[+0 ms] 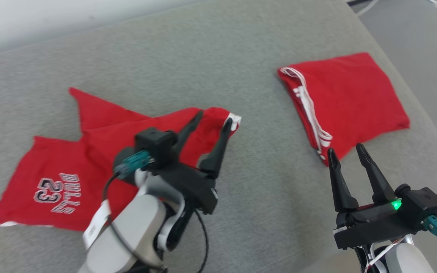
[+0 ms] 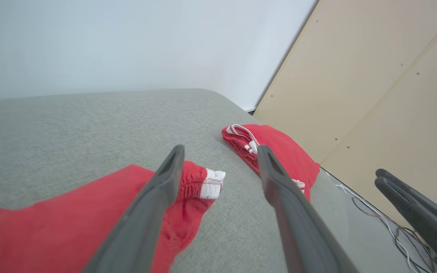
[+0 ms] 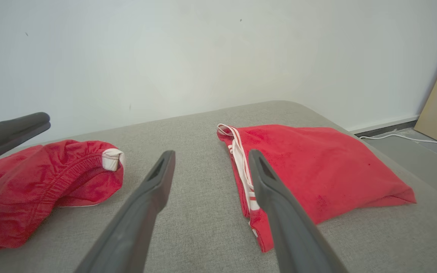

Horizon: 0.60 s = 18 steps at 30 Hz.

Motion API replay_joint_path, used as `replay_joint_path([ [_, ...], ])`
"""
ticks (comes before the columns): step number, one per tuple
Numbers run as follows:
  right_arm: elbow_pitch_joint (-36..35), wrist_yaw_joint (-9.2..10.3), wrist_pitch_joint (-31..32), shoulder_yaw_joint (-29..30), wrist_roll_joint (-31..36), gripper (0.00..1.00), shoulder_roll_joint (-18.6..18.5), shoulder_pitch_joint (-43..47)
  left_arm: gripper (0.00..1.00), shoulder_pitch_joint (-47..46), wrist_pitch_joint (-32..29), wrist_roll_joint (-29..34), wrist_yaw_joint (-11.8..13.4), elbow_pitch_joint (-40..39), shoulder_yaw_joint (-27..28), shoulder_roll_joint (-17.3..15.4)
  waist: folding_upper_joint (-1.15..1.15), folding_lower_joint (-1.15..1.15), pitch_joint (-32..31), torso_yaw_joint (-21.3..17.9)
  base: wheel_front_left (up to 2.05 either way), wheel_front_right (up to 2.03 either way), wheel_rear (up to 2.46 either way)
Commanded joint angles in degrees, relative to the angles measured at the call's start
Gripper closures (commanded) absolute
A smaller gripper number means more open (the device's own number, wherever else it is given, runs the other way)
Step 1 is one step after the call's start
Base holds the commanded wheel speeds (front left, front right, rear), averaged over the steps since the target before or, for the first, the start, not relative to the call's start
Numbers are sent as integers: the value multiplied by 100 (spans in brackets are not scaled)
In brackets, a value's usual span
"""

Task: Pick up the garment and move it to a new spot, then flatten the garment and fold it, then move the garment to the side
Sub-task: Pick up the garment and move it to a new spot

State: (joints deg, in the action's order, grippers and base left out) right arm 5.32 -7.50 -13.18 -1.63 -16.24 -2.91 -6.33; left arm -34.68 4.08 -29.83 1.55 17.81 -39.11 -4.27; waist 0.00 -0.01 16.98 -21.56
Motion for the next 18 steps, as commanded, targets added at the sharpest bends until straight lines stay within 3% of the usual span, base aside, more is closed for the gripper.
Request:
replay_joint_path([
  [1, -31, 2, -51, 12, 37, 0, -6, -27, 0, 109, 65, 37, 24, -60, 36, -103, 0, 1, -267, 324, 0, 0, 0],
  [12, -252, 2, -115, 15, 185, 0, -75, -5, 0, 784, 987, 77, 553, -1115, 955, -781, 0, 1, -649, 1110, 0, 0, 0],
  [18, -316, 2, -162, -49, 222, 0, -115, 34, 0, 1339, 1115, 201, 787, -1438, 1904, -1084, 0, 1, -824, 1371, 0, 0, 0],
])
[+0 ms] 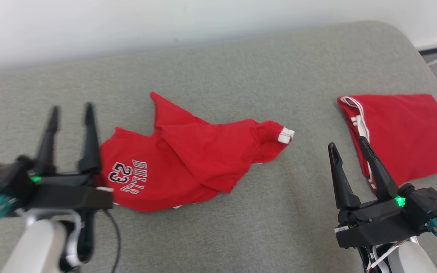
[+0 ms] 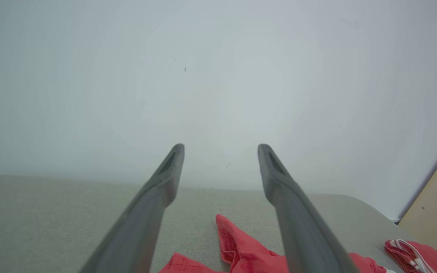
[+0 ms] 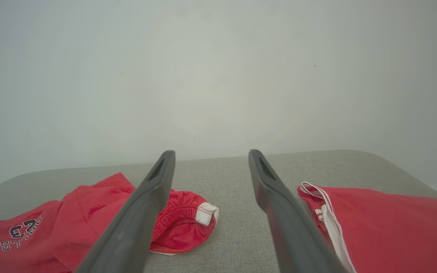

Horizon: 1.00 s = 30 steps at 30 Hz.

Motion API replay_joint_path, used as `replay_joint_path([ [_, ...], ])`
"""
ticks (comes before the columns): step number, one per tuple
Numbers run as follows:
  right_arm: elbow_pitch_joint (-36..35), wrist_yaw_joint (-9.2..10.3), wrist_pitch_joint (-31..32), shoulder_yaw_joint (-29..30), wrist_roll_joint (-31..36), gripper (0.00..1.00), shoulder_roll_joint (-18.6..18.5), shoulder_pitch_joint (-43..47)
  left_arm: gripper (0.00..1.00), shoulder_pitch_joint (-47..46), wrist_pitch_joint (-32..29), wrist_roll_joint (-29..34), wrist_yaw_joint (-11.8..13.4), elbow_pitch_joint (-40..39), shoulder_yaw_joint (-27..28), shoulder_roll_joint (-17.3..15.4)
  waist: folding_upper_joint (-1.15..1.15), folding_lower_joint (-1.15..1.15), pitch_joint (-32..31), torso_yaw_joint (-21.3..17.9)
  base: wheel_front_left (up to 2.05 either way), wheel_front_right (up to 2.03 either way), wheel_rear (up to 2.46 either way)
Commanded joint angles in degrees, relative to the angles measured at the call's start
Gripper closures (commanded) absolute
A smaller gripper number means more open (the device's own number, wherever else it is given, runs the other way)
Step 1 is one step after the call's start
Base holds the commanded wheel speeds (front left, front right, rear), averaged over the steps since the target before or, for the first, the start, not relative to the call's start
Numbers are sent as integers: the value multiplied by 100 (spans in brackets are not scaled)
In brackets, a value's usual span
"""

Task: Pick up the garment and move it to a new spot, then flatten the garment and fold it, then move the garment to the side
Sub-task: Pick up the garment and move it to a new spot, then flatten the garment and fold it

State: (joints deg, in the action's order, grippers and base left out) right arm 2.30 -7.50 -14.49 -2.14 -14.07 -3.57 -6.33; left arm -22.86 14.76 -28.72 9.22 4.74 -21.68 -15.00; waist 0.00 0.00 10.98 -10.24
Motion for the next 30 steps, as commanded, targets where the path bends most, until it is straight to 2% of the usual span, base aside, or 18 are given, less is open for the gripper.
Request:
replay_joint_path([
  [1, -20, 2, -31, -1, 6, 0, -55, 49, 0, 266, 46, 199, 23, -243, 381, -39, 0, 0, -268, 282, 0, 0, 0],
  [7, 49, 2, -45, 4, 72, 0, -57, 225, 0, 1286, 43, 718, -95, -591, 1202, -24, 0, 0, -560, 412, 0, 0, 0],
  [12, 107, 2, 31, 90, 245, 0, -71, 510, 0, 2074, 44, 1199, -138, -549, 1166, -51, 0, 0, -893, 498, 0, 0, 0],
  [18, 35, 2, 181, 171, 340, 0, -35, 831, 0, 2554, 45, 1233, -181, -524, 1108, 22, 0, 0, -1141, 554, 0, 0, 0],
  [21, -39, 2, 284, 175, 397, 0, -20, 995, 0, 2671, 45, 1208, -273, -439, 1040, 15, 0, 0, -1212, 579, 0, 0, 0],
  [30, -372, 2, 486, 327, 459, 0, 47, 1286, 0, 2655, 46, 1168, -319, -282, 1079, 52, 0, 0, -1247, 653, 0, 0, 0],
])
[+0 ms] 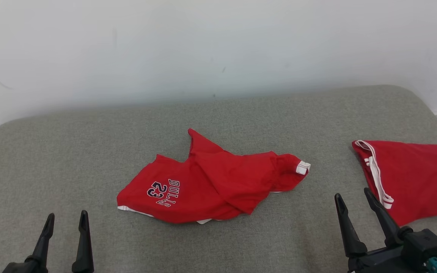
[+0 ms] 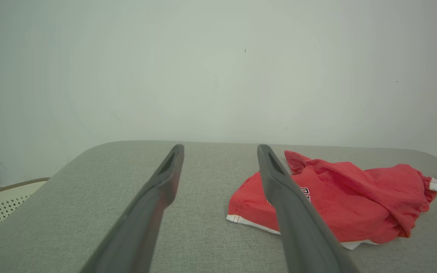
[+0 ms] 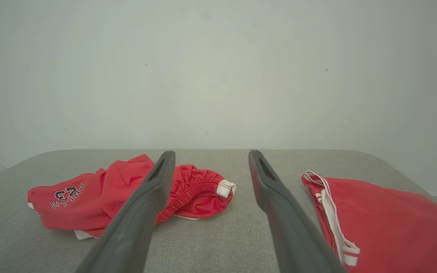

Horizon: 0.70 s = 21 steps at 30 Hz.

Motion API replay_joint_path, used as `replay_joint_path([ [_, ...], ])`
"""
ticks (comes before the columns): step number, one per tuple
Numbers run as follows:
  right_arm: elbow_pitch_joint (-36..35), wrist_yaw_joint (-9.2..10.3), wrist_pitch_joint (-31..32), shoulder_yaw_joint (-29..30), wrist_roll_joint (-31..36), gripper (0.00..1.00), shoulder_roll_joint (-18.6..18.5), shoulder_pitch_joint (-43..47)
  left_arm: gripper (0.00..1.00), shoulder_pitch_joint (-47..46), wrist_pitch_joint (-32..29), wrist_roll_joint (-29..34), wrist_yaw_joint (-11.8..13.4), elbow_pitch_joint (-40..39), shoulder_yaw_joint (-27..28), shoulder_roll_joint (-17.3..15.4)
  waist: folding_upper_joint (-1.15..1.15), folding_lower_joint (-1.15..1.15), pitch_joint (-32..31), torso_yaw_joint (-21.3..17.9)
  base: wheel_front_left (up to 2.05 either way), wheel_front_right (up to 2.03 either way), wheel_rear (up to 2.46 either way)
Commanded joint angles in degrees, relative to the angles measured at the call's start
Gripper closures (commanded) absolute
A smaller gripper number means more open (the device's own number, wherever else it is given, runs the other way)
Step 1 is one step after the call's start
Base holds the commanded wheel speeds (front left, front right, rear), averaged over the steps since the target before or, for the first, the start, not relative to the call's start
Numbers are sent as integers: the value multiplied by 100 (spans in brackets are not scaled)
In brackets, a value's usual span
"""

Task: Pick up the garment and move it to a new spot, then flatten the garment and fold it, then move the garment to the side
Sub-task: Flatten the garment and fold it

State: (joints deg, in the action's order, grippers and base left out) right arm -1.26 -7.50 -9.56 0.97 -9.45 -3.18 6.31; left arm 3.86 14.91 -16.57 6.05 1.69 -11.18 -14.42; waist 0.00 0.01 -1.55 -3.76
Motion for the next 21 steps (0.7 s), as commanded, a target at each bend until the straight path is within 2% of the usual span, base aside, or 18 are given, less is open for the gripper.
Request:
replay_joint_path([
  [1, -40, 2, 12, 21, -4, 0, 11, 27, 0, -35, 30, -48, -10, 35, 28, -1, 0, -1, 8, 13, 0, 0, 0],
  [7, -105, 2, 141, -167, 89, 0, -32, 40, 0, -180, 30, 14, -44, 101, -12, 24, 0, -1, 62, 250, 0, 0, 0],
  [14, 347, 2, 471, -1157, 184, 0, -625, -170, 0, -418, 13, 36, -124, 212, -234, 178, 0, -1, 265, 915, 0, 0, 0],
  [21, 1329, 3, 444, -2371, 126, 0, -1289, -883, 0, -870, 23, 121, -327, 442, -555, 436, 0, -1, 704, 1648, 0, 0, 0],
])
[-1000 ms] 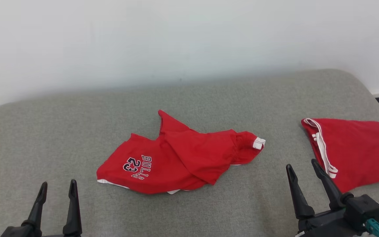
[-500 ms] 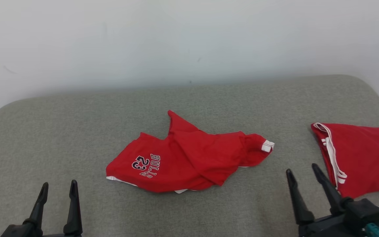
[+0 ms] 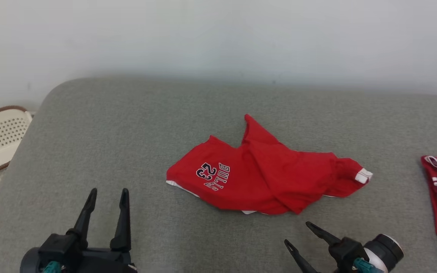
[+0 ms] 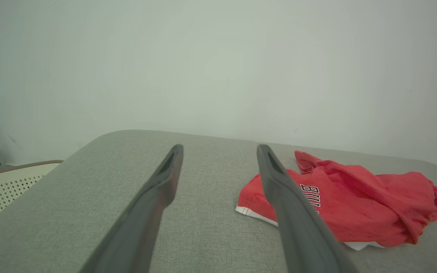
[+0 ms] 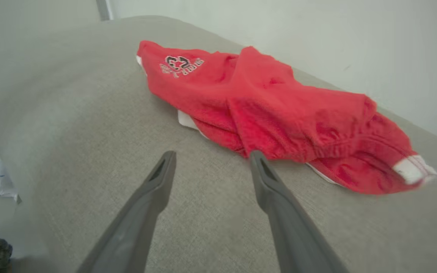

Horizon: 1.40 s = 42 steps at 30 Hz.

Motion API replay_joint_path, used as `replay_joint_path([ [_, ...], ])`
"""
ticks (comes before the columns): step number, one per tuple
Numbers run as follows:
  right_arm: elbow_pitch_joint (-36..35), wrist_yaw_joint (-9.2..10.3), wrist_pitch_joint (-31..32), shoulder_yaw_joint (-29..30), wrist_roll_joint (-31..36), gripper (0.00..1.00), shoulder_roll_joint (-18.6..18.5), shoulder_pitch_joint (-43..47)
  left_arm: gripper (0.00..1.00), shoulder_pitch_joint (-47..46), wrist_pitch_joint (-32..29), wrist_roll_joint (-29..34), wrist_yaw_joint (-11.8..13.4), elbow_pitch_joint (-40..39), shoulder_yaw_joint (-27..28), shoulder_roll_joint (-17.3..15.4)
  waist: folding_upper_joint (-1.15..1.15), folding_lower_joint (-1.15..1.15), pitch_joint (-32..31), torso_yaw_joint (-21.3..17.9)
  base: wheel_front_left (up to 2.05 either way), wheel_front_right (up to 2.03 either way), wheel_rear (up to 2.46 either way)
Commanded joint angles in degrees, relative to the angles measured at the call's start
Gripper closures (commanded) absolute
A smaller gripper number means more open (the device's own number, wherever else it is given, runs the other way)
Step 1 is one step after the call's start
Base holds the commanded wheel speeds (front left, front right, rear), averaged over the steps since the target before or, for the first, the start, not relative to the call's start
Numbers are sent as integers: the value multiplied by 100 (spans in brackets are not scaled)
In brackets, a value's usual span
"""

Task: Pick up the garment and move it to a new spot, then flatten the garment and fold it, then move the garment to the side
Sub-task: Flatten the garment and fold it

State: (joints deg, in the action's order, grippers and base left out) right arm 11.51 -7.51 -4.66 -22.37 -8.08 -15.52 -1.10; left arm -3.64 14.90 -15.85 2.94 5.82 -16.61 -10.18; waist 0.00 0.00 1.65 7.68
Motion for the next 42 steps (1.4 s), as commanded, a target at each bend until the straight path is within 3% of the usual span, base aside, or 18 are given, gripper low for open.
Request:
replay_joint_path([
  [1, 213, 5, -49, -155, 5, 0, -134, -279, 0, -169, 26, 56, -60, 58, -63, 56, 0, 0, 461, 599, 0, 0, 0],
  [6, 939, 5, -293, -533, 21, 0, -303, -1059, 0, -387, 29, 159, -146, 133, -153, 265, 0, 0, 748, 935, 0, 0, 0],
  [12, 1653, 5, -354, -738, 63, 0, -374, -1631, 0, -460, 30, 226, -220, 160, -110, 400, 0, 0, 858, 1073, 0, 0, 0],
  [13, 1788, 5, -329, -825, 33, 20, -366, -1710, 0, -457, 30, 239, -235, 165, -92, 415, 0, 0, 862, 1078, 0, 0, 0],
  [15, 1936, 5, -356, -990, -64, 100, -364, -1896, 0, -469, 31, 278, -241, 163, -37, 431, 0, 0, 873, 1063, 0, 0, 0],
  [17, 1926, 5, -306, -1224, -274, 100, -352, -2016, 0, -475, 31, 291, -266, 159, 7, 451, 0, 0, 871, 1005, 0, 0, 0],
  [21, 1356, 5, 37, -1822, -833, 100, -666, -2185, 0, -467, 31, 376, -273, 86, 116, 450, 0, 0, 891, 798, 0, 0, 0],
  [28, -918, 5, 1568, -2570, -2316, 100, -1889, -2281, 0, -402, 31, 458, -284, 19, 292, 450, 0, 0, 905, 374, 0, 0, 0],
  [31, -1854, 5, 2281, -2531, -2964, 100, -2436, -2205, 0, -402, 31, 474, -293, -1, 344, 469, 0, 0, 925, 268, 0, 0, 0],
  [35, -2789, 4, 3050, -2186, -4021, 100, -2865, -2040, 0, -422, 32, 499, -323, -16, 417, 483, 0, 0, 961, 200, 0, 0, 0],
  [38, -3006, 4, 3361, -1787, -4547, 100, -2976, -2138, 0, -481, 32, 516, -344, -15, 418, 514, 0, 0, 1031, 208, 0, 0, 0],
  [42, -2557, 4, 3564, -1338, -5139, 100, -2821, -2528, 0, -604, 32, 544, -390, 28, 354, 561, 0, 0, 1170, 315, 0, 0, 0],
])
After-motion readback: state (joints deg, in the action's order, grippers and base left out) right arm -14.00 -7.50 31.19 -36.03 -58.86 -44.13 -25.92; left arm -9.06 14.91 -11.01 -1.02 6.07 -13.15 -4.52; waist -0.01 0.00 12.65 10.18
